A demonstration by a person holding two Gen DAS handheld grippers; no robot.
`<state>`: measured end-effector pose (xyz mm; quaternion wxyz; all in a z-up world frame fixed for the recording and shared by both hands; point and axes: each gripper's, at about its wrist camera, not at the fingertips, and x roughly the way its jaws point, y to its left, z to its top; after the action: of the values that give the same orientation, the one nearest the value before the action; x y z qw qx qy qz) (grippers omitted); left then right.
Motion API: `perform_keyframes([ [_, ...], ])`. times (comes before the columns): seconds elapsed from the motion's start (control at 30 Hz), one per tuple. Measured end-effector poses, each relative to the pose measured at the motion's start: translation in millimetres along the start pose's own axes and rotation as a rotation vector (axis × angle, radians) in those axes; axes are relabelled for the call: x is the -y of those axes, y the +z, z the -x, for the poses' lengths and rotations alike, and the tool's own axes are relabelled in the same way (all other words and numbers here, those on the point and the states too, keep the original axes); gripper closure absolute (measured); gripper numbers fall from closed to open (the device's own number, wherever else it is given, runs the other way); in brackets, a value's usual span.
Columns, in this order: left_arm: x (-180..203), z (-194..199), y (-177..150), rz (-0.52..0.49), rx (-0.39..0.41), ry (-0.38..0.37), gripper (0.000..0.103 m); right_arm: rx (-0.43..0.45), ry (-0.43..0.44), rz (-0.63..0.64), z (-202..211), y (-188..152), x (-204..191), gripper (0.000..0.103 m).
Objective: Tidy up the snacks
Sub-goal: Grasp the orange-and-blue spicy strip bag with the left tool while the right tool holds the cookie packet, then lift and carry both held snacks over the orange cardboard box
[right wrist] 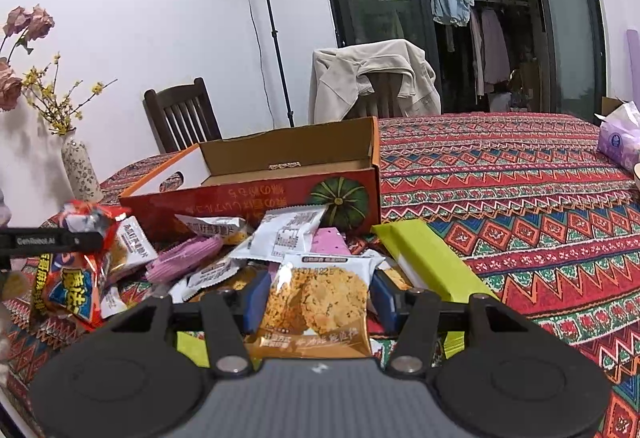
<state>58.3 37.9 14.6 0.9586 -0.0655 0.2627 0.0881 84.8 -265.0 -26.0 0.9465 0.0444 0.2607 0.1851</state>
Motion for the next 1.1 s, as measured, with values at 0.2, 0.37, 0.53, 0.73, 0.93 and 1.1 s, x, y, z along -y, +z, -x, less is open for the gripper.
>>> perform_keyframes([
  [0.2,0.7,14.5,7.8,-0.005,0.052,-0.028,0.055,0.016,0.008,0.015,4.4,5.0,-6.5,0.049],
  [0.37,-0.8,20.0,14.7,0.000,0.080,-0.057,0.055,0.035,0.014,0.026,6.8,11.4,-11.5,0.049],
  [0.53,-10.8,23.5,14.9,0.032,0.072,-0.109,0.055,0.035,0.020,0.032,5.9,12.4,-14.8,0.049],
  [0.73,-29.0,20.4,11.7,0.069,0.045,-0.095,0.055,0.026,0.021,0.029,3.9,10.0,-14.7,0.049],
  [0.93,-45.3,21.1,9.7,0.091,0.034,-0.083,0.055,0.026,0.019,0.025,3.4,9.4,-14.5,0.049],
  [1.1,-49.5,27.4,11.1,0.083,0.056,-0.071,0.055,0.023,0.020,0.021,2.9,7.8,-13.8,0.049],
])
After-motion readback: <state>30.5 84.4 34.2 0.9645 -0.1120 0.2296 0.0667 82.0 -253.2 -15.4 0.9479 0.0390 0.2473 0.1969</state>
